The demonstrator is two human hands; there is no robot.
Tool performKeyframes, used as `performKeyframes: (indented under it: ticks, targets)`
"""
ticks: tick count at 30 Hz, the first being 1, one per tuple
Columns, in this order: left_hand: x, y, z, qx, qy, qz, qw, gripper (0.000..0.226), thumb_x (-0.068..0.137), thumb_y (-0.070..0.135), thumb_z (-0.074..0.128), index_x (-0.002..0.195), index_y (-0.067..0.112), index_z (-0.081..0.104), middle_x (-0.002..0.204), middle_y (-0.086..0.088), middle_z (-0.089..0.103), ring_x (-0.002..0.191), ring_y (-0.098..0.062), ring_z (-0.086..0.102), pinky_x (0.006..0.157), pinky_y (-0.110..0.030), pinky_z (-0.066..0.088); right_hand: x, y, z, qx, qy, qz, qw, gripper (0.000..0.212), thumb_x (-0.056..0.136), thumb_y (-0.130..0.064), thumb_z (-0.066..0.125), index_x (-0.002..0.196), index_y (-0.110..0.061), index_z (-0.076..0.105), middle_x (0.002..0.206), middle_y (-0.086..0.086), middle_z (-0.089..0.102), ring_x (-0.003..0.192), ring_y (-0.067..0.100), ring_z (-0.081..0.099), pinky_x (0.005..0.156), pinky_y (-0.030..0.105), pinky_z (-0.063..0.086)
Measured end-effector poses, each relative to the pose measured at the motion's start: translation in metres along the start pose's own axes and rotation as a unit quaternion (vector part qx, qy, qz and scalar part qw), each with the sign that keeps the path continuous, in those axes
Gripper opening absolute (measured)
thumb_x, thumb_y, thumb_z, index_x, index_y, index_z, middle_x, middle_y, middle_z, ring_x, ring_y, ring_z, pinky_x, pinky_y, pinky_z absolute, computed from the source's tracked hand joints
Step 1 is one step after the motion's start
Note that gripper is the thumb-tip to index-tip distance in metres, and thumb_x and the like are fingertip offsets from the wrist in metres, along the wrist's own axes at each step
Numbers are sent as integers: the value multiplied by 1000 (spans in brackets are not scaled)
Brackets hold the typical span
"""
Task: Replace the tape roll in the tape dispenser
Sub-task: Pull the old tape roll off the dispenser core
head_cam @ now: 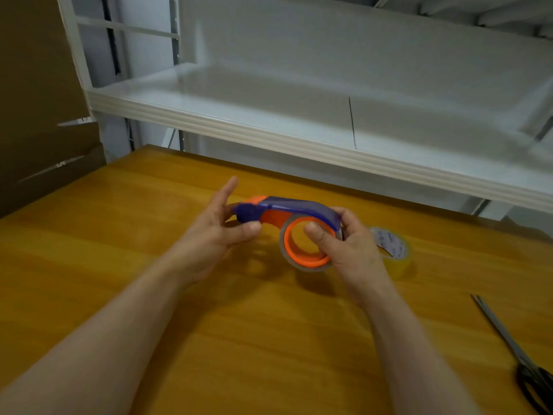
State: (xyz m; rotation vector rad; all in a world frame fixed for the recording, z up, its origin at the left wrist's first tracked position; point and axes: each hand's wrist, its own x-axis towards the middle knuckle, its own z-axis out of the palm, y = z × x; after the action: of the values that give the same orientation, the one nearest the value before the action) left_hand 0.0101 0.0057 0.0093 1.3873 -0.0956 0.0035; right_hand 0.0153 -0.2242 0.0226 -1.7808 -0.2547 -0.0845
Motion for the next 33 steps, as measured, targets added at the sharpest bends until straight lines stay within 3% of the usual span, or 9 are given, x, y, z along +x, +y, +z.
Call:
performKeyframes:
  ticks: [5,8,12,16,20,24,27,30,33]
  targets:
    - [-4,-6,35,-126,38,-68,989,102,66,25,78,154,16,27,132,-11,62,114,-26,66,90,-38,55,-2,4,21,151,82,124,977,72,55,-66,72,110,-19,63,82,-5,64,79,16,61,71,33,48]
    - [-11,-17,52,-56,12,-83,995,86,68,30,79,145,17,41,129,-8,64,110,-23,71,89,-38,59,-4,9,28,175,104,135,970,81,51,-68,76,113,-18,65,91,-3,72,91,19,69,84,40,56]
    - [-13,-19,55,58,34,-38,997,40,91,24,70,127,25,51,119,-6,67,83,-14,74,70,-28,60,-6,8,28,141,65,139,978,82,54,-68,82,119,-23,64,106,1,78,101,23,74,94,50,59]
    - [-13,-19,54,128,32,-22,991,20,100,20,59,118,26,53,111,-3,67,96,-24,71,81,-35,59,-6,5,14,115,10,135,984,87,50,-71,82,122,-27,62,100,0,79,102,26,74,97,55,56]
    - [-10,-22,49,198,26,-6,980,18,103,22,53,118,31,51,112,1,66,100,-15,68,86,-33,60,-8,4,11,87,30,109,990,84,56,-63,79,130,-39,49,116,-1,68,105,23,72,91,47,61]
    - [-9,-24,45,233,5,17,972,24,104,13,49,113,35,52,107,-3,67,94,-19,68,73,-33,57,-5,4,7,131,86,99,983,47,87,-38,69,132,-30,58,97,6,79,88,25,77,76,41,63]
    - [-8,-25,46,233,-5,20,972,29,104,11,49,109,38,56,104,-2,71,90,-18,70,70,-32,52,-6,4,7,146,68,97,982,45,81,-48,66,119,-23,66,81,11,78,77,32,74,70,42,59]
    - [-9,-25,45,249,-30,15,968,32,103,5,50,113,35,58,107,-1,71,94,-15,70,73,-32,54,-7,8,10,156,33,101,982,45,76,-47,67,117,-28,67,95,5,78,91,30,73,82,49,59]
    - [-12,-20,42,298,-42,27,953,45,97,-6,50,120,32,57,111,4,70,104,-12,68,88,-40,59,-7,11,9,154,10,110,982,38,89,-26,70,123,-39,62,118,2,74,109,31,69,95,57,56]
